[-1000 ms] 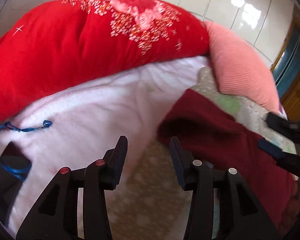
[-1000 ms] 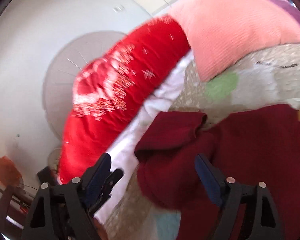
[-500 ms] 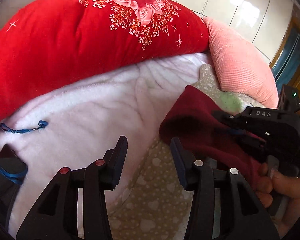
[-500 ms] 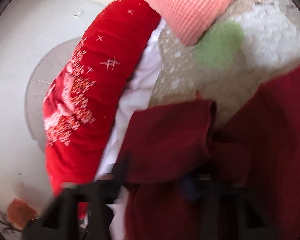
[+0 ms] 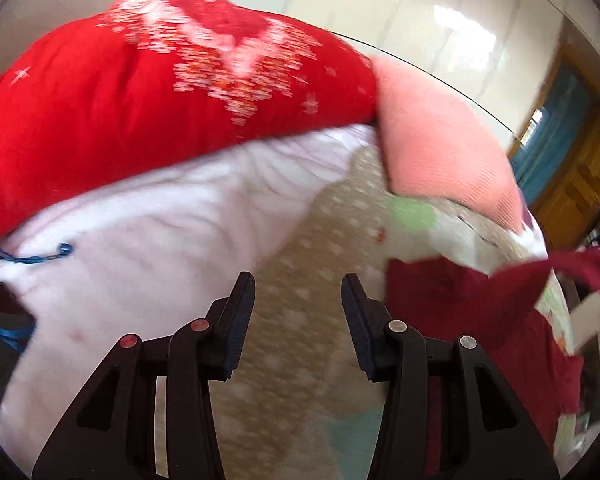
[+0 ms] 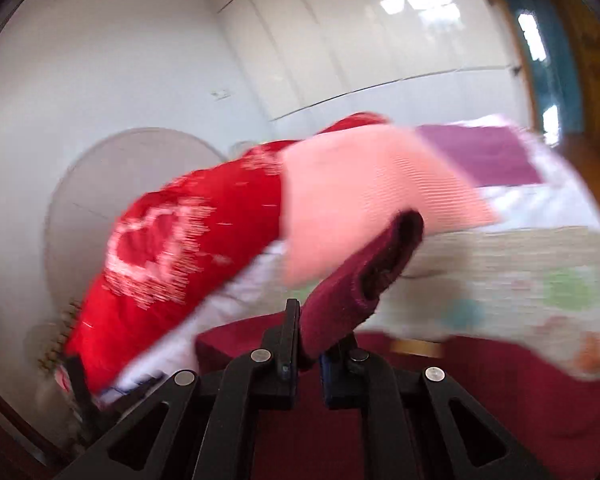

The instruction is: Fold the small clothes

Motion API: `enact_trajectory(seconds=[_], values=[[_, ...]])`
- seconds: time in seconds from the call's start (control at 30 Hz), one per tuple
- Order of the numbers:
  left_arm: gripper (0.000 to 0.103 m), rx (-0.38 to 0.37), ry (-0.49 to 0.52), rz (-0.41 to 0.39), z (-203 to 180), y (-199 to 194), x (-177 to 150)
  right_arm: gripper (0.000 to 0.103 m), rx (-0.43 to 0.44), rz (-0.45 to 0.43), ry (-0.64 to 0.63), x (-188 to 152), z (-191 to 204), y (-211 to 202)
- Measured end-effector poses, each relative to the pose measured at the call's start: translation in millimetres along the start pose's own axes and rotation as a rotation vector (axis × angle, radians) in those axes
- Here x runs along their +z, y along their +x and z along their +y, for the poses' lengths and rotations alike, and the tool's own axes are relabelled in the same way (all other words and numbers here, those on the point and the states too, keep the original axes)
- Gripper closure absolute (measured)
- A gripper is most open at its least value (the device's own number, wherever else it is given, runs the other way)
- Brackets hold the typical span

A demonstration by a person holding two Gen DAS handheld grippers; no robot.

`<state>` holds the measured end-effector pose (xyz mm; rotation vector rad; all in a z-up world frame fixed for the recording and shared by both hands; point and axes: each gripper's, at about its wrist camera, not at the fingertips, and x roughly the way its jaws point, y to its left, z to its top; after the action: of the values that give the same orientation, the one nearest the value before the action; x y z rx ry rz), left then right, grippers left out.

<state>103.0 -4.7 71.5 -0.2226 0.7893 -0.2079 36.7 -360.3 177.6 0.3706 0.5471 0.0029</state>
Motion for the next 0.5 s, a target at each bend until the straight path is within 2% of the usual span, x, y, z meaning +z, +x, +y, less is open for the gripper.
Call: enact_trajectory(seconds=[0.07, 0.1, 0.17, 0.23, 0.33, 0.37, 0.43, 0.47, 0.5], values=[[0.059, -0.021, 0.047, 0.020, -15, 3, -6, 0.096, -0.098, 0.045, -0.022, -18, -32, -11], [0.059, -0.034, 0.070, 0.033, -23, 6, -10, 0.096, -0.155, 0.095, -0.017, -32, -53, -9], [0.059, -0.047, 0.112, 0.054, -37, 12, -18, 0.096, -0.214, 0.196, -0.008, -57, -86, 4], [0.059, -0.059, 0.156, 0.087, -50, 18, -28, 0.095, -0.241, 0.282, 0.021, -77, -111, 19], [0.059, -0.075, 0.242, 0.159, -69, 31, -43, 0.092, -0.214, 0.387, 0.148, -100, -150, 30], [0.059, -0.062, 0.271, 0.175, -73, 35, -47, 0.087, -0.207, 0.402, 0.201, -104, -159, 26], [0.058, -0.034, 0.305, 0.171, -77, 39, -51, 0.076, -0.207, 0.361, 0.233, -105, -169, 7], [0.058, -0.027, 0.306, 0.166, -77, 41, -51, 0.060, -0.243, 0.340, 0.223, -102, -167, -2], [0.056, -0.022, 0.298, 0.169, -75, 43, -51, 0.054, -0.276, 0.317, 0.202, -98, -161, -12]])
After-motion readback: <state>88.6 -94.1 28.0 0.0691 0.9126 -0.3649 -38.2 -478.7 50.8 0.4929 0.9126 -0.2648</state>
